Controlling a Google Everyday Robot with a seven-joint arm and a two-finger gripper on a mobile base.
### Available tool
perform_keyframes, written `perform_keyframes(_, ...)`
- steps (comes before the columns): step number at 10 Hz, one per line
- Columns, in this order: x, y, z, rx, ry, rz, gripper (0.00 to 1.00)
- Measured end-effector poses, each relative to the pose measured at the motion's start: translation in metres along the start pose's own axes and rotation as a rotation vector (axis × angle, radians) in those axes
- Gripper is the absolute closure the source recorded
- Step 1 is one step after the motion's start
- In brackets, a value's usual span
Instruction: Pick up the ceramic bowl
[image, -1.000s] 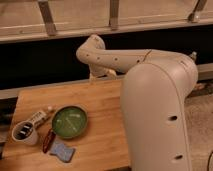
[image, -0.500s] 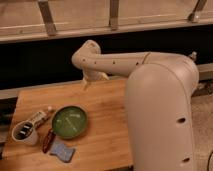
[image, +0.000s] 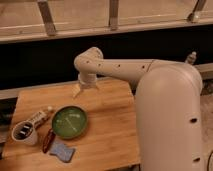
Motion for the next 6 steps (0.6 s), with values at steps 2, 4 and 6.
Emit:
perform_keyframes(2, 0.0, -0.002, 0.0, -0.012, 0.012, -0.011, 0.2)
perform_keyframes(4, 0.01, 0.008, 0.021, -0.018, 0.065, -0.061, 0.2)
perform_keyframes(6, 0.021, 0.014, 0.043, -0.026, 0.104, -0.086, 0.2)
